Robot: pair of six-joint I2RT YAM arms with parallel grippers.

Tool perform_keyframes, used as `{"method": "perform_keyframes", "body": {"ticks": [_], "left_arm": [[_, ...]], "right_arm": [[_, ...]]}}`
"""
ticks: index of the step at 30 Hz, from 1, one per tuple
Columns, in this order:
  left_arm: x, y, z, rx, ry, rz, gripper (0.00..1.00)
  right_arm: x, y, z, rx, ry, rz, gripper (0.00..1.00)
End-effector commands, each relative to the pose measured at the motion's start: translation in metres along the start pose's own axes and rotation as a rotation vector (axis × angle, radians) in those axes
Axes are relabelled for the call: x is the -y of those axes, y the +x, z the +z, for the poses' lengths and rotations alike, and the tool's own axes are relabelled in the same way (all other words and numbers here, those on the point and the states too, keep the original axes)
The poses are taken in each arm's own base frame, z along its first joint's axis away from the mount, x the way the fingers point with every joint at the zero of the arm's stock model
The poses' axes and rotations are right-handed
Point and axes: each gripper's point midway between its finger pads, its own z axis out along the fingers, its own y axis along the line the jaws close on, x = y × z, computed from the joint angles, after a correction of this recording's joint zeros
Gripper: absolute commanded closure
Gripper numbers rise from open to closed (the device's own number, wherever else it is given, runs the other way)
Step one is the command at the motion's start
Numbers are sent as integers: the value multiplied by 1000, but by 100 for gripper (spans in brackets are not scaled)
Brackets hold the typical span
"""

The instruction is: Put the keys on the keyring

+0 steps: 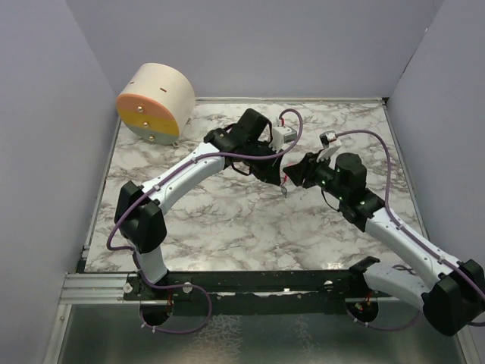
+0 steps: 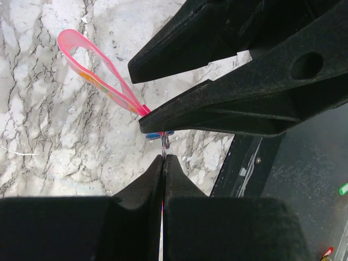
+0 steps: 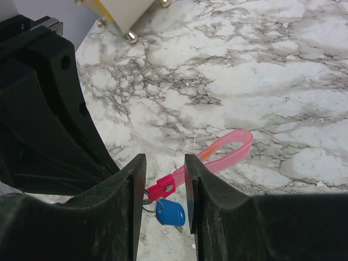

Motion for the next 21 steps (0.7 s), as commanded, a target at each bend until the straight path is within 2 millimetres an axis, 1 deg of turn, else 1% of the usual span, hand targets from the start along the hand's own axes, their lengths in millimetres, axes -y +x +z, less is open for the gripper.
{"method": "perform_keyframes", "body": {"ticks": [1, 8, 10, 18, 21], "left_arm": [[7, -10, -14, 37, -25, 50, 100], [5, -21, -19, 65, -57, 56, 100], [4, -26, -21, 76, -71, 58, 100], [3, -34, -22, 92, -82, 54, 100], [3, -31, -20, 84, -78, 47, 100]], "right_arm": [[2, -3, 4, -23, 19, 5, 65], [6, 21, 6, -108, 8, -1, 65], [8, 26, 5, -120, 13, 2, 65], [10, 23, -1, -109, 32, -4, 65], [15, 10, -4, -56, 75, -14, 65]]}}
